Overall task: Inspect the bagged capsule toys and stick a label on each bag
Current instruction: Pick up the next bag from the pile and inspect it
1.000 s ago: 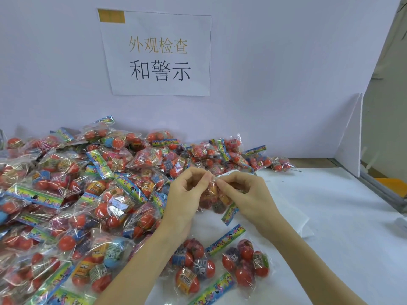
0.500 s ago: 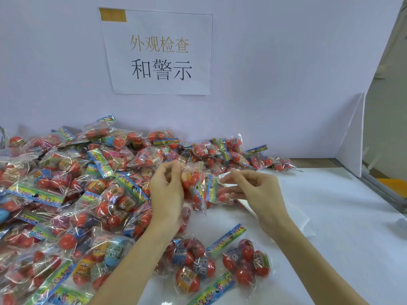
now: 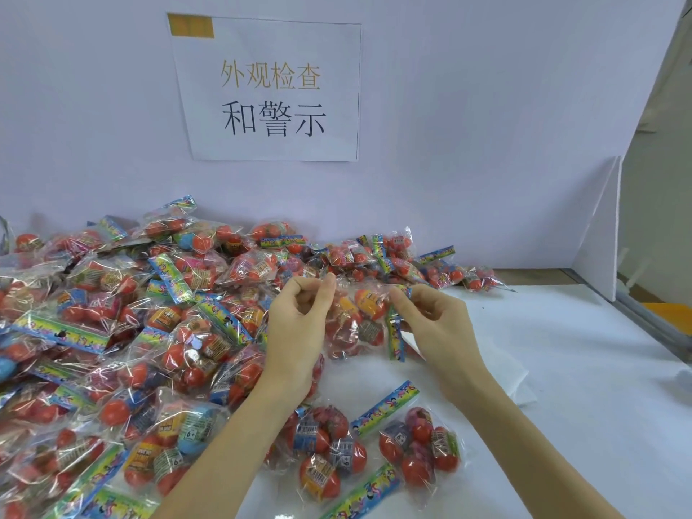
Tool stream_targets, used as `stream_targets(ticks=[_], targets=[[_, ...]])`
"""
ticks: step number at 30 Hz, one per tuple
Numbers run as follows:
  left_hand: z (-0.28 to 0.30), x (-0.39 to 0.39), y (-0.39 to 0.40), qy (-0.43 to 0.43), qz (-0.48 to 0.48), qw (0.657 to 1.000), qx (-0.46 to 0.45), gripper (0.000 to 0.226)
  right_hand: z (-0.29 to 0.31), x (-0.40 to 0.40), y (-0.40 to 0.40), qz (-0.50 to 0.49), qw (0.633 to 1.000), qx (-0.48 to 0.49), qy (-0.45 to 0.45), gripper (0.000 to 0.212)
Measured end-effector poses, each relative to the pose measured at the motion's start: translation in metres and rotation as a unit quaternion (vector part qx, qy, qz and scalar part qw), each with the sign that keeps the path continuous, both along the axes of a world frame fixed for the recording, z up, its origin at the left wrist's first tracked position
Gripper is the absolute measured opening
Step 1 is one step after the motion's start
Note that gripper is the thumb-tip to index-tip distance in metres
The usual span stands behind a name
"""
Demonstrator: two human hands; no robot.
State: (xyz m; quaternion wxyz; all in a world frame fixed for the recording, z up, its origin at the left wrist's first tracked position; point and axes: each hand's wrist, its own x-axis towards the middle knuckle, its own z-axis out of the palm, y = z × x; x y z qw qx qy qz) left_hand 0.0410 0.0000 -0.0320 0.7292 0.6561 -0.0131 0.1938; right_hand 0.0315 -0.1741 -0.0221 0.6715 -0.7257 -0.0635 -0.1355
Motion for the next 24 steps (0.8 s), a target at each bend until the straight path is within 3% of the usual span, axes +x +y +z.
stream_targets(ticks=[5, 9, 13, 16, 17, 19, 21, 24], targets=[[0.006, -0.004, -0.005, 0.024, -0.003, 0.997, -0.076, 0.026, 0.004, 0.002, -0.002, 0.032, 0.999, 0.012, 0.009, 0.035], [0.007, -0.008, -0.007, 0.034, -0.028, 0.997, -0.063, 0.036, 0.001, 0.003, -0.003, 0.003, 0.999, -0.04, -0.036, 0.032], [0.006, -0.006, -0.004, 0.079, -0.177, 0.981, -0.017, 0.042, -0.002, 0.008, -0.01, -0.01, 0.999, 0.041, 0.025, 0.033], [0.001, -0.003, -0.001, 0.075, -0.189, 0.979, -0.001, 0.025, 0.002, 0.009, -0.014, 0.008, 0.995, 0.084, 0.045, 0.038], [0.0, -0.003, -0.001, 0.077, -0.164, 0.983, -0.008, 0.025, 0.002, 0.008, -0.014, 0.019, 0.996, 0.074, 0.043, 0.043], [-0.001, -0.003, -0.002, 0.079, -0.131, 0.988, -0.014, 0.031, 0.002, 0.005, -0.011, 0.025, 0.998, -0.051, 0.014, 0.059], [0.001, -0.003, -0.002, 0.067, -0.128, 0.989, -0.025, 0.034, -0.001, 0.003, -0.007, 0.016, 0.989, -0.146, -0.027, 0.054], [0.009, -0.002, 0.005, 0.062, -0.109, 0.992, -0.032, 0.033, 0.0, 0.007, -0.009, 0.021, 0.996, -0.079, -0.034, 0.035]])
